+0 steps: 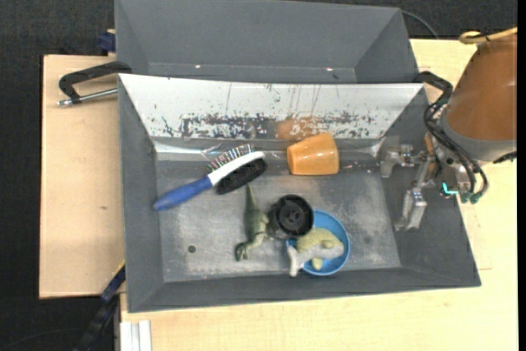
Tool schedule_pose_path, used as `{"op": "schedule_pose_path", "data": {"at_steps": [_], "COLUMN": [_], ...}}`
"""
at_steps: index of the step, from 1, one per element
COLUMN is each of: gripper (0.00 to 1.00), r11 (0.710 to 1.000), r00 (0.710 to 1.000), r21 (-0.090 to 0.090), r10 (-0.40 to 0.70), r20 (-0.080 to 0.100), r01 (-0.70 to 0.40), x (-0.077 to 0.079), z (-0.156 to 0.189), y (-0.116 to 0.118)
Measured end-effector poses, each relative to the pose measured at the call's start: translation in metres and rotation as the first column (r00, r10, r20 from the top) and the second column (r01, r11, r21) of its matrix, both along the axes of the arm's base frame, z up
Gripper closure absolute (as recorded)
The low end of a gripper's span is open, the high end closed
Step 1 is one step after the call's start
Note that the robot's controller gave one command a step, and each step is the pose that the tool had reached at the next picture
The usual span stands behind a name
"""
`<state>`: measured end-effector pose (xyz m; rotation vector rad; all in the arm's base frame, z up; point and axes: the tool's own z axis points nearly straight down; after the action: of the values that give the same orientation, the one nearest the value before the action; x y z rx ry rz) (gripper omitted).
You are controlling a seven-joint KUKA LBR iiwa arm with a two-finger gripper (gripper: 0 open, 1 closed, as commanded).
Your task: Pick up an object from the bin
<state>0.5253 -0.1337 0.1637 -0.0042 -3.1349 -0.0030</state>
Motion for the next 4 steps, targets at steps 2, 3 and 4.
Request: {"op": "schedule_pose_path", "data": {"at_steps": [2,3,4], "gripper": [0.0,1.0,1.0], "r11": [0.989,0.989,0.893], "r00": [0.989,0.989,0.893], "r21": [0.0,-0.004,-0.006], "r10": [0.151,0.148,0.45], "r20": [-0.002,0.013,0.016], "r01": [-0.151,-0.147,-0.45], "x": [-0.012,-0.007,-0.019], "z": [-0.094,-0.089,-0.017], "y": [0.121,0.119,0.119]}}
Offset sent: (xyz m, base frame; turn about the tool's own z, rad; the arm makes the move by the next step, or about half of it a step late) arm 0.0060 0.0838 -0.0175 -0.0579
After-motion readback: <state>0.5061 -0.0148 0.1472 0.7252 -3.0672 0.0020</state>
